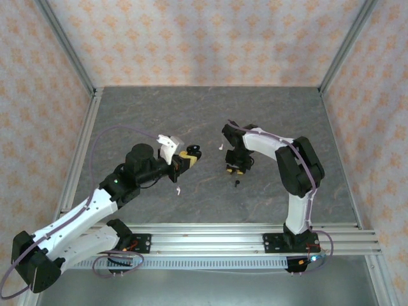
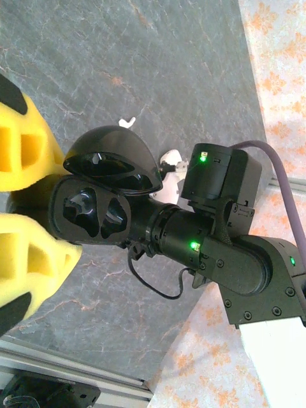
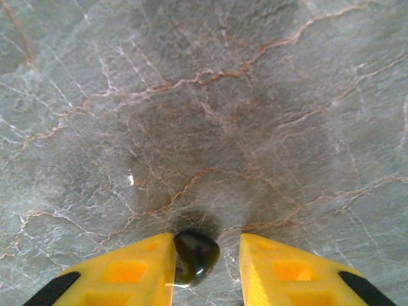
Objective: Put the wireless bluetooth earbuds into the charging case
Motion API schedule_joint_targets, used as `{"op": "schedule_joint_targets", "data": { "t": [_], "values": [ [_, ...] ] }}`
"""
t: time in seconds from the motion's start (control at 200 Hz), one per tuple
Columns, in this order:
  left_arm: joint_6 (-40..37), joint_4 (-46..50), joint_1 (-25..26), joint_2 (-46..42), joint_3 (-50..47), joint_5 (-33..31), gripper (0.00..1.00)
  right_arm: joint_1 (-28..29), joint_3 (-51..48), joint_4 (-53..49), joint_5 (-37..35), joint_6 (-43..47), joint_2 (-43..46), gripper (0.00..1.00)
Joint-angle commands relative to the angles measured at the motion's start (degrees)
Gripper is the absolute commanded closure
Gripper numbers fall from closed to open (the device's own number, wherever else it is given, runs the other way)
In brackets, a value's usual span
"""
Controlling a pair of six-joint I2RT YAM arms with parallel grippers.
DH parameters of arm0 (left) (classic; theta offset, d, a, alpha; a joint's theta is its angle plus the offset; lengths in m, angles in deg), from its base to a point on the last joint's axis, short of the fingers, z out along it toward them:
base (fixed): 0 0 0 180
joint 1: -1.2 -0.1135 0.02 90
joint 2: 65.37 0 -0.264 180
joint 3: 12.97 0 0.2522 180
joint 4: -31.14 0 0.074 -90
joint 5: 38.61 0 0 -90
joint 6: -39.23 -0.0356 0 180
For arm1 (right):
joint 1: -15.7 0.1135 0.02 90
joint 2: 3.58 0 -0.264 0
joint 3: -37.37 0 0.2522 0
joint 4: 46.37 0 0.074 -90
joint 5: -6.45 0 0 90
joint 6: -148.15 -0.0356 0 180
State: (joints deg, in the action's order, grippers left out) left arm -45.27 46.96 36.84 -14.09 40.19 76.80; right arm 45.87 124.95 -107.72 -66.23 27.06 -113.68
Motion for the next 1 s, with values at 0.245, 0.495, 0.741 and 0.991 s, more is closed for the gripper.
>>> {"op": "schedule_joint_targets", "data": {
  "t": [0.245,0.495,0.741,0.991],
  "values": [
    [-1.59,-1.51,0.84,2.08,3.14,1.91,1.0,-0.2,2.63,-0.35,-0.19,3.12,-1.89,0.83],
    [-1.58,-2.23,1.07,3.61,3.26,2.32,1.0,0.09,5.26,-1.28,-0.45,9.63,-0.01,0.9],
    [-1.97,-2.87,1.1,4.57,2.34,1.75,1.0,2.16,11.34,-9.08,-1.68,18.59,-6.41,0.89],
    [-2.16,-2.42,1.12,4.7,1.81,1.58,1.0,5.98,14.06,-13.5,-6.56,26.1,-9.98,0.86]
  ]
}}
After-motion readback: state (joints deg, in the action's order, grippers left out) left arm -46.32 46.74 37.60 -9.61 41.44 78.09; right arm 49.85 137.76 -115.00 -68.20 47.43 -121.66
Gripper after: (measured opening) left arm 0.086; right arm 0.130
